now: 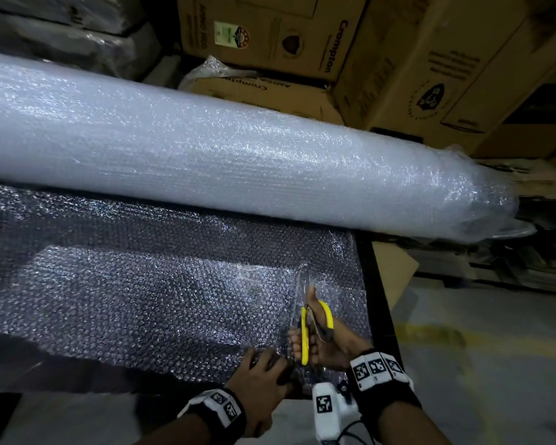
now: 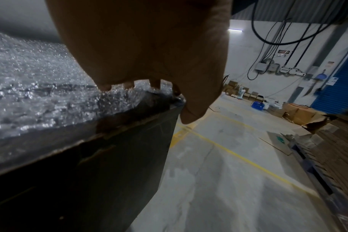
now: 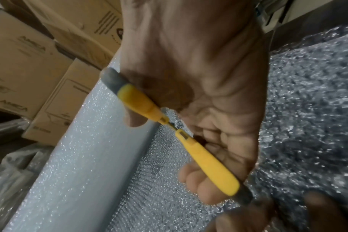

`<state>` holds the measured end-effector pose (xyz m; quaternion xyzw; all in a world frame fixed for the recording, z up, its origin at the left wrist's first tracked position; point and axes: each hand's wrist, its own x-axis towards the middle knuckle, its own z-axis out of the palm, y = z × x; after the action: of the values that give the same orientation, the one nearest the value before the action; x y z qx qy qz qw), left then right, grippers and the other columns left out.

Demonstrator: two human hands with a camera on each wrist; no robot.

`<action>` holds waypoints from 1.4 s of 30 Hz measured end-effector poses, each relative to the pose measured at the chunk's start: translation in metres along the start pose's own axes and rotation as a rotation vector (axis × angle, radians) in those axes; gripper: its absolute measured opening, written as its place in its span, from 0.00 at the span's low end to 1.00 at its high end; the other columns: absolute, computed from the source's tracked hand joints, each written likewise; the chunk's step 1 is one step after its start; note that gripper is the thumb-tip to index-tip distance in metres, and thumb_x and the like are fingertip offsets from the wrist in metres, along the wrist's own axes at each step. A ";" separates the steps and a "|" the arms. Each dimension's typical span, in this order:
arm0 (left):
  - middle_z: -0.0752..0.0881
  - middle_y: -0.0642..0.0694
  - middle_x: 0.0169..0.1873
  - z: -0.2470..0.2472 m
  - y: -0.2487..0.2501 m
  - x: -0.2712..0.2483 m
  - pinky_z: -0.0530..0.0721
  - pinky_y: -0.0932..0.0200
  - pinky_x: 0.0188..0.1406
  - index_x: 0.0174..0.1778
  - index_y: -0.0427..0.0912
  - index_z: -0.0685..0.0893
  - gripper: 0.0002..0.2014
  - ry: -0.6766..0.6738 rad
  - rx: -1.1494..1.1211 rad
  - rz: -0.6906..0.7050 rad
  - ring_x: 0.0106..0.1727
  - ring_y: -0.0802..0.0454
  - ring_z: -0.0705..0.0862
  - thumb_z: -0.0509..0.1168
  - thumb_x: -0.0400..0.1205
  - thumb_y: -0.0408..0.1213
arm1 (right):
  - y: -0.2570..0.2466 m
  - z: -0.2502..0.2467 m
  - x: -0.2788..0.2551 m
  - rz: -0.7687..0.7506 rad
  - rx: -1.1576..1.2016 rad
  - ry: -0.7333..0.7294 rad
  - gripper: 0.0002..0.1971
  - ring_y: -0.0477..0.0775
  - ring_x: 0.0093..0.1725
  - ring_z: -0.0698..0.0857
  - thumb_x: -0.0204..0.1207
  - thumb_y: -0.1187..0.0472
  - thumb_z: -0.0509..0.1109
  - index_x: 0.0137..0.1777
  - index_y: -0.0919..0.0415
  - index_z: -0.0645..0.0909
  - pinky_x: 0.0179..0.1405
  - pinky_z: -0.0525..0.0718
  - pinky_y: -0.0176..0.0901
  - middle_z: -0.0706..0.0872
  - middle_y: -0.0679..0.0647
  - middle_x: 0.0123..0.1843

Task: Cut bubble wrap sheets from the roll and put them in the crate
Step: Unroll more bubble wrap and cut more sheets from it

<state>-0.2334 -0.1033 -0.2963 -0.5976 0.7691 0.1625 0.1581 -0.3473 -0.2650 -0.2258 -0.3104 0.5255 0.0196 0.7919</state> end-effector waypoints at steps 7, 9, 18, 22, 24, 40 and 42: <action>0.59 0.39 0.80 -0.007 0.005 0.006 0.54 0.24 0.72 0.77 0.59 0.65 0.32 0.081 -0.036 0.008 0.82 0.30 0.54 0.68 0.77 0.48 | 0.019 -0.003 -0.040 -0.106 -0.033 -0.108 0.27 0.55 0.33 0.75 0.69 0.35 0.80 0.35 0.58 0.75 0.39 0.76 0.48 0.72 0.56 0.35; 0.60 0.42 0.80 -0.011 0.009 0.006 0.57 0.28 0.71 0.76 0.62 0.65 0.34 0.077 -0.051 -0.025 0.81 0.32 0.56 0.70 0.75 0.49 | 0.026 -0.010 -0.048 -0.171 -0.048 -0.080 0.23 0.57 0.33 0.77 0.66 0.42 0.85 0.37 0.58 0.77 0.37 0.77 0.51 0.76 0.58 0.35; 0.65 0.43 0.75 -0.030 0.011 -0.004 0.71 0.31 0.67 0.75 0.64 0.63 0.30 0.105 -0.027 -0.046 0.74 0.33 0.66 0.67 0.77 0.53 | 0.053 -0.077 -0.106 -0.497 -0.345 0.362 0.28 0.52 0.20 0.71 0.53 0.36 0.89 0.25 0.54 0.76 0.24 0.71 0.42 0.71 0.54 0.22; 0.79 0.43 0.65 -0.051 0.010 -0.009 0.84 0.35 0.49 0.69 0.64 0.73 0.22 0.121 0.096 0.001 0.61 0.35 0.80 0.53 0.79 0.63 | 0.056 -0.111 -0.142 -0.565 -0.409 0.622 0.27 0.59 0.22 0.79 0.63 0.41 0.84 0.23 0.62 0.80 0.27 0.76 0.49 0.80 0.64 0.23; 0.85 0.46 0.52 -0.054 0.010 -0.001 0.85 0.46 0.30 0.58 0.62 0.81 0.20 0.164 0.164 -0.014 0.47 0.41 0.86 0.57 0.73 0.62 | 0.050 -0.130 -0.154 -0.560 -0.574 0.725 0.32 0.60 0.22 0.83 0.65 0.34 0.79 0.20 0.64 0.81 0.29 0.80 0.50 0.83 0.60 0.21; 0.72 0.35 0.70 -0.115 0.096 0.166 0.73 0.39 0.63 0.70 0.40 0.75 0.19 0.316 -0.142 -0.282 0.71 0.34 0.70 0.56 0.85 0.44 | -0.053 -0.224 -0.111 -0.564 -1.122 0.478 0.23 0.49 0.25 0.87 0.76 0.45 0.74 0.29 0.64 0.87 0.32 0.83 0.40 0.88 0.55 0.25; 0.71 0.36 0.71 -0.120 0.102 0.179 0.74 0.38 0.63 0.70 0.39 0.75 0.19 0.306 -0.206 -0.338 0.72 0.34 0.69 0.57 0.86 0.43 | -0.064 -0.232 -0.103 -0.579 -1.144 0.444 0.25 0.50 0.25 0.86 0.75 0.44 0.73 0.28 0.65 0.86 0.29 0.79 0.39 0.88 0.56 0.25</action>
<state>-0.3807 -0.2873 -0.2609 -0.7485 0.6524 0.1188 0.0029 -0.5612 -0.4048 -0.1677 -0.8055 0.4782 0.0175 0.3497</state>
